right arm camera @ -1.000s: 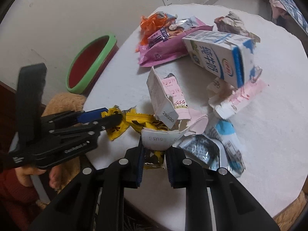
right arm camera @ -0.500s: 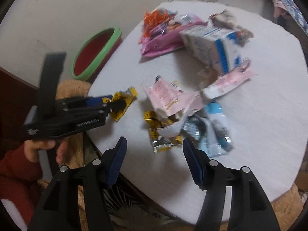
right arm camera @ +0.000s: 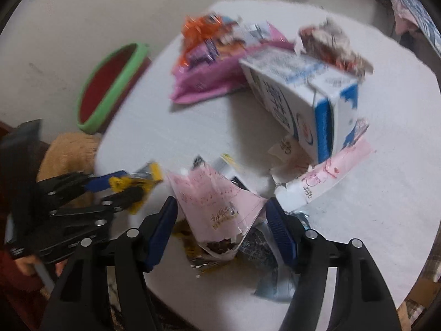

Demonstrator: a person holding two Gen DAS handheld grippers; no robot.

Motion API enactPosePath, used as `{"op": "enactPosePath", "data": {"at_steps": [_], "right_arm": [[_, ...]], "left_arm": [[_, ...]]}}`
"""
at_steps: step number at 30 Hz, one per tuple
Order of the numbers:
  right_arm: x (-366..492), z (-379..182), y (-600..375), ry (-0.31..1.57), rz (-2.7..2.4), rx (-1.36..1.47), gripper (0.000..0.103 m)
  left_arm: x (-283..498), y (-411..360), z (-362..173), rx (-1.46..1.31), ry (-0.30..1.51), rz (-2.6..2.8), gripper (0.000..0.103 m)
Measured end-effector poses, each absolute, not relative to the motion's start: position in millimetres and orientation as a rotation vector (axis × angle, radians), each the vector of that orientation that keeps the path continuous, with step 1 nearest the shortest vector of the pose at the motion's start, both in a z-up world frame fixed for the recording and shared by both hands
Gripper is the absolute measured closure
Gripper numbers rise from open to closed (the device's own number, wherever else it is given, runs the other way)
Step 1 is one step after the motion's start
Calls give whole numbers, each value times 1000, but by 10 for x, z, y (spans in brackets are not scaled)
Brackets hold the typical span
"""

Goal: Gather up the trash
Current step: 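Grasp the pink-and-white paper carton with the right tool, then carry the yellow wrapper with the left tool while the right carries the carton toward the bin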

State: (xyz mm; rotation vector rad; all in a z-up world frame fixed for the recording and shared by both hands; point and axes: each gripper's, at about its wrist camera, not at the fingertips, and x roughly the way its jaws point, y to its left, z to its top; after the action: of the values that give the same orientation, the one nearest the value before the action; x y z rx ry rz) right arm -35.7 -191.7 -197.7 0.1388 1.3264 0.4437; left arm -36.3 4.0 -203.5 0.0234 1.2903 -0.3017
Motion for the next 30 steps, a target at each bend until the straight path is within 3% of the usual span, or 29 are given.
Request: {"op": "enactPosePath", "data": {"at_steps": [2, 5, 7, 15, 30], "right_arm": [[-346, -2091, -1906, 1354, 431, 151, 39], [-397, -2097, -1961, 1320, 412, 198, 68], [-436, -2037, -2009, 1294, 415, 236, 74], [-477, -1663, -2060, 1186, 397, 264, 77], [-451, -814, -1898, 970, 367, 298, 76]], "left_arm": [[-361, 45, -2041, 21, 1292, -303, 64], [-362, 49, -2037, 22, 1289, -306, 64], [-365, 73, -2036, 15, 1290, -307, 64], [-344, 131, -1965, -7, 1270, -292, 64], [-100, 415, -754, -48, 941, -166, 67]]}}
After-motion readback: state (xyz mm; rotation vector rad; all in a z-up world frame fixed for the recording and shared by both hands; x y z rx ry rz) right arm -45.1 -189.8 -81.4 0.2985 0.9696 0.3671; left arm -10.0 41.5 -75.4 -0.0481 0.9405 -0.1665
